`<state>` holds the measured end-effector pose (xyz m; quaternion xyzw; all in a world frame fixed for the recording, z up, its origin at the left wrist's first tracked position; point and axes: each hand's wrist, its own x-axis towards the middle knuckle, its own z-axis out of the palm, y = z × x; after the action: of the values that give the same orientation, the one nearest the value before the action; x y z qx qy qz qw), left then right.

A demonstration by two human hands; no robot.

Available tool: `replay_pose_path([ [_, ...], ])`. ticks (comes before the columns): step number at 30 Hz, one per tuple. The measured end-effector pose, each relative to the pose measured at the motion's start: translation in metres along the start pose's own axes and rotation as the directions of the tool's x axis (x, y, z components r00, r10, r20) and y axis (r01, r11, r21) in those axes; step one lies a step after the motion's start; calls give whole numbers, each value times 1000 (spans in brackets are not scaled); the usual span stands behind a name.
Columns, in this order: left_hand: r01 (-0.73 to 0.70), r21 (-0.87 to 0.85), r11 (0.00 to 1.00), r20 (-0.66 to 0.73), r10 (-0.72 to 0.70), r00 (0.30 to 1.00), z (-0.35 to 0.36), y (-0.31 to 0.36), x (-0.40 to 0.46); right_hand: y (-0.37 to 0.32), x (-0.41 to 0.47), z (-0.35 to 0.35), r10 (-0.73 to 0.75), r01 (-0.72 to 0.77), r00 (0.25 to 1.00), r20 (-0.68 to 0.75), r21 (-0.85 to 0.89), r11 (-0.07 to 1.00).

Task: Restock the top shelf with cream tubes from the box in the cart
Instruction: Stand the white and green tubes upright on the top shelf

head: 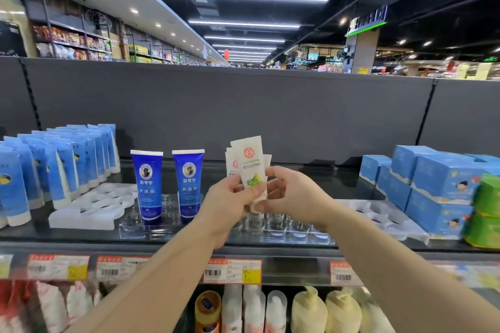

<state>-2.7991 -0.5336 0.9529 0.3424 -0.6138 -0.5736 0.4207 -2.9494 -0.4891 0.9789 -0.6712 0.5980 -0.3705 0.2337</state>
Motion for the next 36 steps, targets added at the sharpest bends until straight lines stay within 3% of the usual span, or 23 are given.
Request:
replay_pose_path([
  [4,28,-13,1000,74,-27,997,4,2,4,9,0,-4,27,-27,1000,-14,-14,1000],
  [6,-40,149,988,96,26,995,-1,0,2,18,6,-13,50,-51,994,-96,-13,999],
  [7,-101,333,937,111,67,992,-6,-2,0,25,9,-18,74,-76,985,-157,-7,997],
  [9,-200,648,735,174,113,978,-13,-11,-6,39,17,-27,131,-133,964,-232,6,991],
  [11,-244,757,606,248,80,966,-17,-23,-14,53,25,-28,171,-172,961,-215,15,985],
  [16,-292,821,490,303,60,951,-21,-37,-15,72,39,-11,207,-213,965,-163,-21,977],
  [36,-272,824,498,309,8,951,-26,-42,-8,79,48,-6,176,-193,980,-87,-256,947],
])
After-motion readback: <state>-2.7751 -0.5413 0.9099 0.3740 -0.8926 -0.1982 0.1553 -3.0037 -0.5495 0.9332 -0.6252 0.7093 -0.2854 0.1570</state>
